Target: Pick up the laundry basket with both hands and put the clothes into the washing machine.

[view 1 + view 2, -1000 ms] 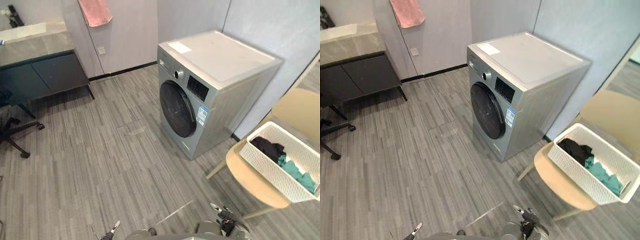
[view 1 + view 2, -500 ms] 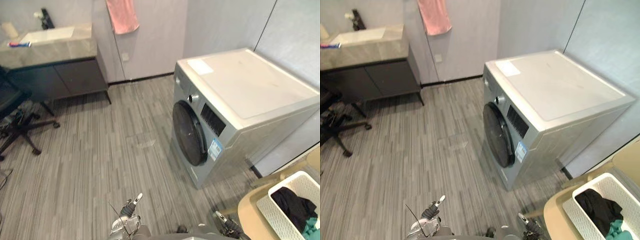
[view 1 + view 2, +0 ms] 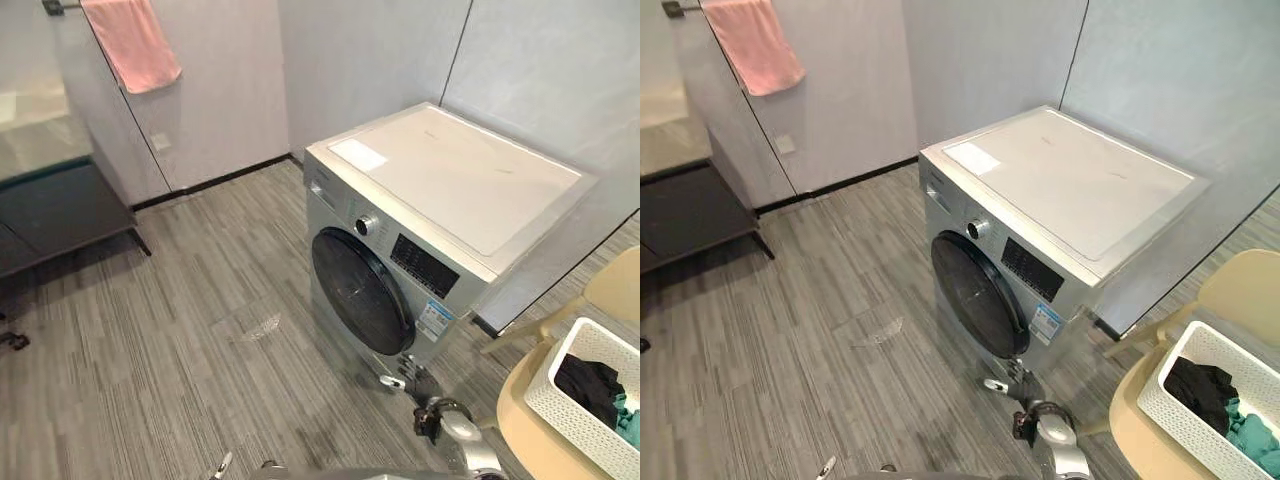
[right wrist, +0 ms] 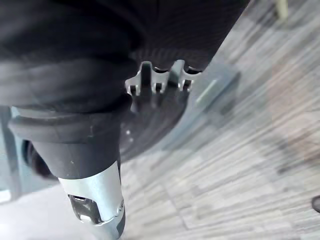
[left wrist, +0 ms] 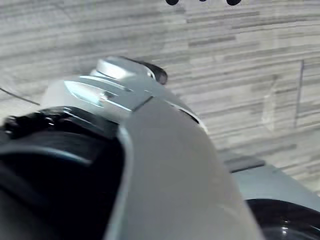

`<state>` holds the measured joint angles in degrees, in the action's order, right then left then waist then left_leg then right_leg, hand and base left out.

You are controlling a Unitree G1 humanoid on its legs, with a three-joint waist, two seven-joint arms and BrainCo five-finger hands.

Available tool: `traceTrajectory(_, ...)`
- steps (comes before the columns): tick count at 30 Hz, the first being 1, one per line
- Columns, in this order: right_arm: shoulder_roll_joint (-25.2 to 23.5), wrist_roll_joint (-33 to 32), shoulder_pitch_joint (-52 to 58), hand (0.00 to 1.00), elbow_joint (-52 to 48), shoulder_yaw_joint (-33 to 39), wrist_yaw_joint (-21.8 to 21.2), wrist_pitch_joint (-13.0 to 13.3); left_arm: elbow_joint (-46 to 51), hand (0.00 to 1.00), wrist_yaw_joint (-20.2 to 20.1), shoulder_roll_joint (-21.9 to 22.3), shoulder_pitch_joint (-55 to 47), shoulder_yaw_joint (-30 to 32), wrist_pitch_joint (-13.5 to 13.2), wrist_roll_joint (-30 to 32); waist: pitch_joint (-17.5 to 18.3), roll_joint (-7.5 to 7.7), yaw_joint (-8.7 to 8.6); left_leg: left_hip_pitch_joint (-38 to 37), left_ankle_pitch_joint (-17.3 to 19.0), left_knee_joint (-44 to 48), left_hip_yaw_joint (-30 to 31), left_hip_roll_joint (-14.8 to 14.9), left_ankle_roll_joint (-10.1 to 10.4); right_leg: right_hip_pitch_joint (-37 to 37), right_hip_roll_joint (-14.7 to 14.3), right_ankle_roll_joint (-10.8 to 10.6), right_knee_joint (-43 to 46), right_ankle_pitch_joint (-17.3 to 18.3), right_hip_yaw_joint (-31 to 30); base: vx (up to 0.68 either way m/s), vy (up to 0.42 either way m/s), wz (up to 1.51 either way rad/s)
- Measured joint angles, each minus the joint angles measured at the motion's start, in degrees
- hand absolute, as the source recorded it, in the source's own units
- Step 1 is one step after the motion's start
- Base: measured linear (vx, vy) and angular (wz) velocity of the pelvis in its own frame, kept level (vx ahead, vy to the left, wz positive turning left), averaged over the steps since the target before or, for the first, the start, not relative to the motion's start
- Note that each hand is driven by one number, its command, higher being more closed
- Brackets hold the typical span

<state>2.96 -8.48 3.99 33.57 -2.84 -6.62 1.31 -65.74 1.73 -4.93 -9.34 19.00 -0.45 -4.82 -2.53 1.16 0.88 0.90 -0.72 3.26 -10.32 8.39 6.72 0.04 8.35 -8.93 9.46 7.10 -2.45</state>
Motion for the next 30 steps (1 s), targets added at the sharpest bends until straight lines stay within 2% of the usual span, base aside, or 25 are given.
traceTrajectory(3,1.23,2.05,-0.62,0.0,-2.84,-2.58,-1.09,0.2,0.87,0.0,0.68,-0.66,1.5,-4.52,-0.03,1.36,0.08,0.34,0.12,-1.28,-1.22,-3.75,-0.98,-3.22,-1.73,0.8,2.67,-0.89,-3.23,-1.91,-0.64,0.05,0.152,-0.08)
traceTrajectory(5,2.36,2.53,-2.15,0.0,-4.6,-4.09,-1.0,0.24,2.34,0.0,1.12,-0.98,2.48,-6.75,-0.16,1.5,-0.63,-0.14,0.04,-0.91,-1.96,-4.83,-0.75,-4.12,-2.28,0.51,3.14,-1.37,-3.67,-2.49,-0.37,0.02,0.06,0.04)
traceTrajectory(7,3.36,2.62,-5.18,0.0,-6.31,-4.1,-0.73,0.39,3.8,0.0,1.35,-0.92,5.15,-8.88,-0.73,1.39,-2.15,-0.13,0.04,0.53,-2.74,-4.95,-0.09,-4.29,-2.44,-0.48,3.33,-1.86,-3.67,-2.87,0.34,-0.05,-0.004,0.24)
traceTrajectory(10,6.33,2.07,-13.91,0.0,-8.05,-4.35,1.34,0.77,7.21,0.0,2.13,0.06,9.86,-12.85,-2.51,0.76,-6.36,0.5,0.07,4.49,-4.5,-4.31,2.61,-4.0,-2.72,-2.43,2.93,-1.77,-3.55,-4.17,2.91,-0.1,-0.022,0.4)
traceTrajectory(13,7.04,1.6,-20.59,0.0,-7.97,-4.34,2.87,1.1,8.16,0.0,2.15,0.24,10.89,-14.61,-2.61,0.23,-9.68,1.6,0.37,5.82,-5.71,-4.27,3.65,-3.61,-2.68,-3.41,2.52,-1.75,-2.73,-4.54,4.03,-0.1,0.001,0.24)
traceTrajectory(15,7.73,1.34,-24.89,0.0,-7.05,-4.15,3.41,1.25,9.03,0.0,2.38,-0.13,11.6,-14.67,-2.59,-0.2,-11.73,1.61,0.69,6.62,-6.02,-4.15,4.22,-3.34,-2.64,-4.38,2.48,-1.74,-1.79,-4.53,4.17,-0.1,0.001,0.12)
traceTrajectory(17,10.04,1.27,-31.04,0.0,-4.04,-2.97,5.64,1.3,9.15,0.0,3.1,-0.1,13.26,-14.87,-2.65,-0.67,-14.69,0.88,1.58,8.45,-6.13,-2.86,5.16,-3.36,-2.73,-6.05,2.6,-1.72,-0.14,-4.52,4.18,-0.14,0.022,0.12)
traceTrajectory(20,12.84,1.38,-39.19,0.0,-1.06,1.27,9.31,1.19,10.0,0.0,4.87,-0.55,13.77,-14.7,-2.69,-1.74,-18.1,0.12,1.73,11.05,-7.04,-2.38,5.74,-3.38,-2.85,-8.78,2.62,-1.7,1.7,-4.51,4.52,-0.15,0.036,0.13)
traceTrajectory(22,16.96,2.11,-48.07,0.0,4.45,4.39,12.55,1.01,11.7,0.0,5.8,-0.92,13.93,-14.36,-2.8,-2.95,-21.39,-0.59,1.93,12.5,-8.13,-2.4,5.92,-3.35,-2.86,-10.78,2.54,-1.57,3.2,-4.61,4.49,-0.12,0.016,0.06)
traceTrajectory(24,19.28,2.96,-51.8,0.0,7.26,5.25,13.79,0.63,11.84,0.0,6.24,-0.97,14.27,-14.37,-3.25,-3.7,-22.36,-1.31,2.82,13.61,-8.7,-2.41,6.14,-3.28,-2.89,-12.11,2.43,-1.26,3.69,-4.82,4.54,-0.1,-0.001,0.01)
traceTrajectory(26,19.21,6.55,-54.57,0.0,9.19,5.15,16.03,1.48,11.83,0.0,7.3,-0.97,14.78,-14.58,-3.85,-4.9,-22.76,-2.06,3.15,15.39,-9.45,-2.45,6.81,-3.05,-2.84,-14.0,2.14,-0.78,4.17,-5.18,4.74,-0.07,-0.027,0.03)
traceTrajectory(30,19.44,9.15,-60.53,0.0,15.6,7.84,18.88,0.72,11.64,0.0,7.96,-0.76,16.29,-16.42,-4.6,-5.91,-23.71,-3.84,3.63,17.54,-10.96,-3.42,8.65,-3.05,-2.72,-16.07,2.05,-0.61,5.37,-5.08,6.25,-0.07,-0.032,0.22)
